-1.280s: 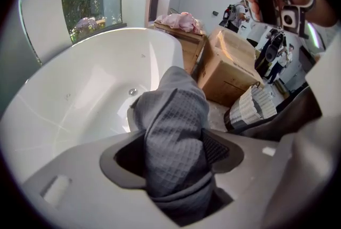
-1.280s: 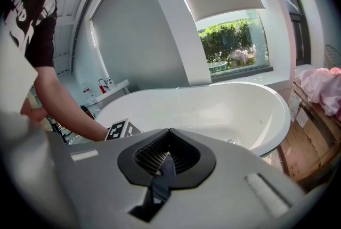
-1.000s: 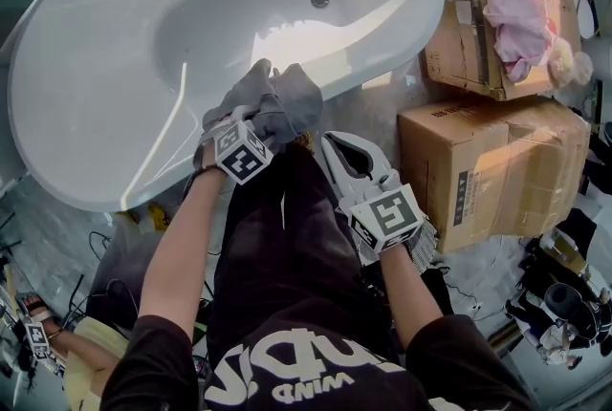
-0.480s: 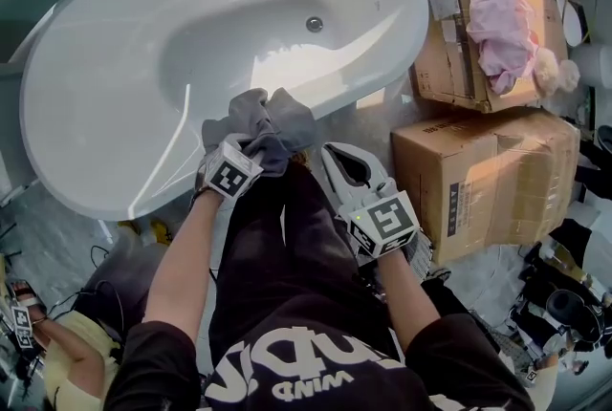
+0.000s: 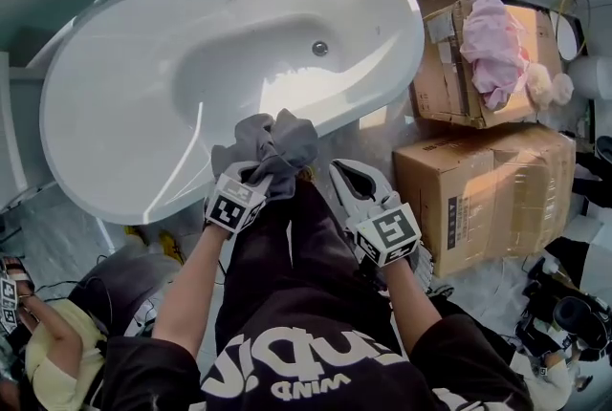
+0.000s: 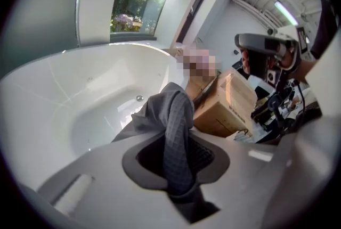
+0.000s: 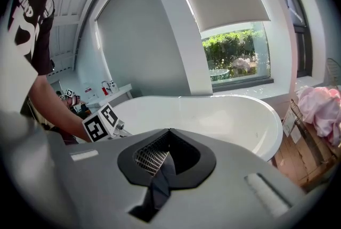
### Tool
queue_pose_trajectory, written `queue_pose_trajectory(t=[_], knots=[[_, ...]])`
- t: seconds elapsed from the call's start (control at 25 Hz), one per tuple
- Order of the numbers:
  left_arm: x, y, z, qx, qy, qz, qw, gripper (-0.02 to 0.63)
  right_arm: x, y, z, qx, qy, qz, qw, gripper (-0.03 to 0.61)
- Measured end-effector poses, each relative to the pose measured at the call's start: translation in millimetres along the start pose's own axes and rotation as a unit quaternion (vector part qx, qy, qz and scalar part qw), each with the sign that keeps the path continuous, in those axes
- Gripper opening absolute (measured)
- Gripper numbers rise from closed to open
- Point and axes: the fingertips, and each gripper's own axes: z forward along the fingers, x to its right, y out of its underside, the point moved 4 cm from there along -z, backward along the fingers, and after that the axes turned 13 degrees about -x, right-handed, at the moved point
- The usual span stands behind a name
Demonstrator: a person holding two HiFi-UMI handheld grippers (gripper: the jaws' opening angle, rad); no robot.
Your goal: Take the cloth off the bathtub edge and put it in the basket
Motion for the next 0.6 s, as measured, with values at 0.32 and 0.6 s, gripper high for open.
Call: queue_pose_trajectory(t=[0.32, 0.6], knots=[[41, -26, -102, 0.085, -0.01, -0.021, 0.9961, 0.064, -16, -37, -48, 0.037, 0.002, -0.018, 0.999, 0.009], [72, -66, -195, 0.179, -0.005, -0.025, 0.9835, 0.064, -39, -77, -90, 0.09, 0.012, -0.036, 0.995, 0.009]])
